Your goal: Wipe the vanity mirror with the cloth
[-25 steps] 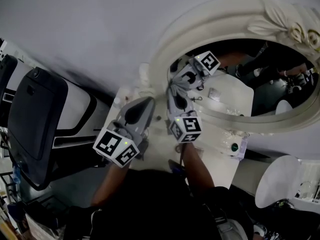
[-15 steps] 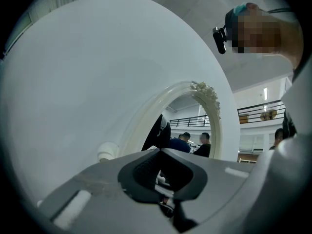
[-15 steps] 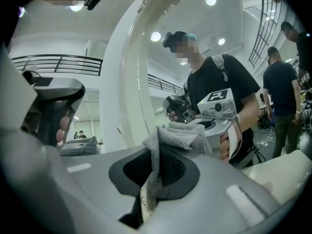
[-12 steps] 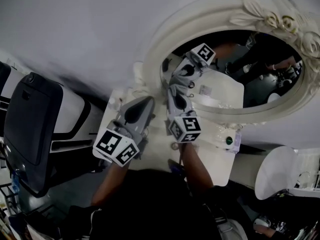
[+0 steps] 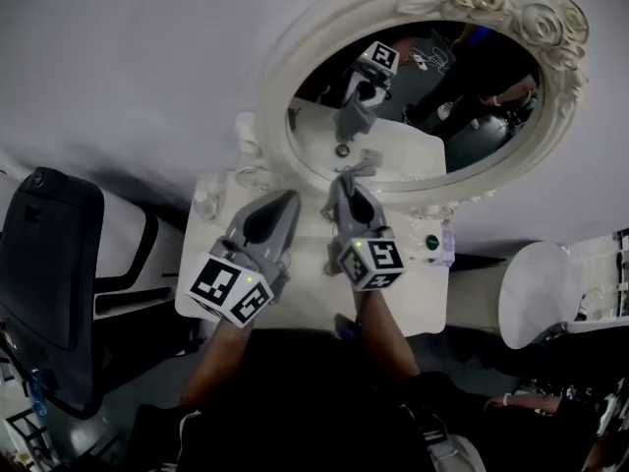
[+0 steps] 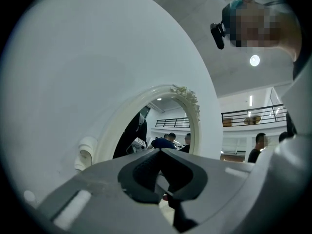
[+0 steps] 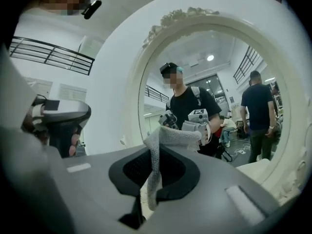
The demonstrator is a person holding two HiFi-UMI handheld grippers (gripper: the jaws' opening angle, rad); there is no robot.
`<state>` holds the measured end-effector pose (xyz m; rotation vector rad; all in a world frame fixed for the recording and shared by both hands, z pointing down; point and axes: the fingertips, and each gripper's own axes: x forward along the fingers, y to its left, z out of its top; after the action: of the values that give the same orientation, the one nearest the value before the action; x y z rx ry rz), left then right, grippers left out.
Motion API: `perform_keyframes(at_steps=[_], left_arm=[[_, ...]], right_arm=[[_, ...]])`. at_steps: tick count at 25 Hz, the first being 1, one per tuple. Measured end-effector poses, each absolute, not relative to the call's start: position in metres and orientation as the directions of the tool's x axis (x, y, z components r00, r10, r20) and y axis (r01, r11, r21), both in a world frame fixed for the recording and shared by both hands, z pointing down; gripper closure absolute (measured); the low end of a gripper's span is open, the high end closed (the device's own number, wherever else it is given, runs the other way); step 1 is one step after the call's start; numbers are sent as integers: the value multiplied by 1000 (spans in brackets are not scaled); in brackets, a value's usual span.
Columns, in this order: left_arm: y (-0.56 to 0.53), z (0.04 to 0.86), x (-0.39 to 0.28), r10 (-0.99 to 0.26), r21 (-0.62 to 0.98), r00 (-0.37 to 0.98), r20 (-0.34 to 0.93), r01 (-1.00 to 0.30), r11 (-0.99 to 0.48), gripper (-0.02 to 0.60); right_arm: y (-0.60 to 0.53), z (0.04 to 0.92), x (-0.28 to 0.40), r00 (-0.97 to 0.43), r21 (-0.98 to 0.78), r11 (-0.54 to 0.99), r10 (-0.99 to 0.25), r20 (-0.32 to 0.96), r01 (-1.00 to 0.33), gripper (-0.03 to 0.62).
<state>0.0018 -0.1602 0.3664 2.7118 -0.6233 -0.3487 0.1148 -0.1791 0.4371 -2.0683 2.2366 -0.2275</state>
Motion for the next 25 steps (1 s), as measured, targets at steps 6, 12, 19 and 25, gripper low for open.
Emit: perform_keyframes(at_steps=[6, 12, 19, 25], left_arm=[[-135, 377, 9, -398, 383, 904, -155, -317, -868, 584], [-95, 376, 23, -357, 363, 920, -163, -281, -888, 584], [-51, 377, 44, -373, 310, 915, -155, -314, -897, 584], [-4, 380, 63, -391, 285, 910, -135, -342, -895, 584]], right_arm=[[-126, 424, 124, 2, -136, -6, -999, 32, -991, 576], [-70, 413, 137, 72, -186, -71, -997, 2, -980, 576], [-19, 407, 151, 64, -202, -61, -998, -10, -978, 576], [31, 403, 161, 37, -194, -32, -999, -22, -980, 576]])
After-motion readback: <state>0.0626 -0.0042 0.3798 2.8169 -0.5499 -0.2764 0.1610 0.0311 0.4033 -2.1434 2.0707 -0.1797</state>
